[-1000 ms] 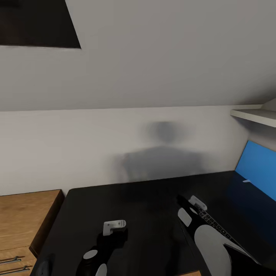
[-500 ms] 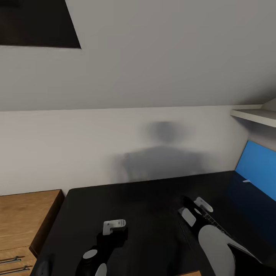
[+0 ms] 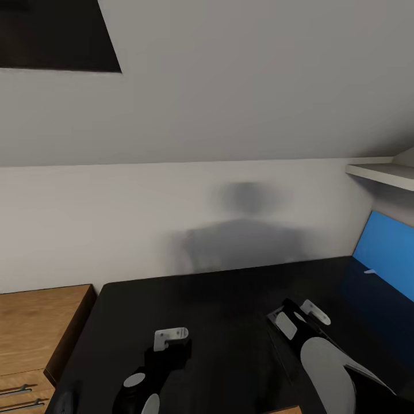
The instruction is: In the bedroom, organize the workspace by keeping the computer under the desk, ensuring the monitor is on the desk, placing the keyboard on the desk next to the monitor, placing the mouse on the desk next to the keyboard, moving the folder from the swivel chair onto the desk next to the mouse, stacking the notebook on top of the folder with the pen on top of the notebook, and positioning the swivel chair next to the desk.
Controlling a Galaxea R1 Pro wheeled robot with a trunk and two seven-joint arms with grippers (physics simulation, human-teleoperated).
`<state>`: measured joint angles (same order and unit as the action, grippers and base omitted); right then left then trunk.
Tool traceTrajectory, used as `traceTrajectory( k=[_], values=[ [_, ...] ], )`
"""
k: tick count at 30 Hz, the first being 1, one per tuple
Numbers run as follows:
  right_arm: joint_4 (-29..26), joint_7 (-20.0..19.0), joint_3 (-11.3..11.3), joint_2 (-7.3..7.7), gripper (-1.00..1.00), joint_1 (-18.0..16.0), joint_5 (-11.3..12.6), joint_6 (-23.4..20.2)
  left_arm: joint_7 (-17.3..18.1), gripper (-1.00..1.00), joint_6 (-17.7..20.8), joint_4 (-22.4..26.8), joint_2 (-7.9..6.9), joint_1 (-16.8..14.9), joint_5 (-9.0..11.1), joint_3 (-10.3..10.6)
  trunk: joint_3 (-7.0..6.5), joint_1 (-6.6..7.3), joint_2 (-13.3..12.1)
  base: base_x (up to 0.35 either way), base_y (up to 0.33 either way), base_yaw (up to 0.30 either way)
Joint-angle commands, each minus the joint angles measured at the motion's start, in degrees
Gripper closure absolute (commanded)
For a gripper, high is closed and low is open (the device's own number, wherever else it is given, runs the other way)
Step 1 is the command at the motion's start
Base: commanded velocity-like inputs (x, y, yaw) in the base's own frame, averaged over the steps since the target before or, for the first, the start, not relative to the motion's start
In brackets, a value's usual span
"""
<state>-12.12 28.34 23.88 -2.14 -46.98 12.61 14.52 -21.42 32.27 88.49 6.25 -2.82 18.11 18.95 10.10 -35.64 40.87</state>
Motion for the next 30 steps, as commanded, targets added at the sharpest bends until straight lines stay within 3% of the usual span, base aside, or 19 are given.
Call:
traceTrajectory(
  k=[1,30],
  values=[
    [0.0,0.4,-0.3,-0.02,-1.0,0.0,0.6,0.3,-0.5,-1.0,0.2,0.3,-0.01,0.0,0.6,0.1,0.09,-0.02,0.1,0.0,0.0,0.0],
    [-0.1,0.6,-0.3,-0.34,-1.0,0.0,0.6,0.6,-0.5,-1.0,0.2,0.9,-0.01,0.0,0.6,-0.4,0.09,-0.02,0.1,0.0,0.0,0.0]
  ],
)
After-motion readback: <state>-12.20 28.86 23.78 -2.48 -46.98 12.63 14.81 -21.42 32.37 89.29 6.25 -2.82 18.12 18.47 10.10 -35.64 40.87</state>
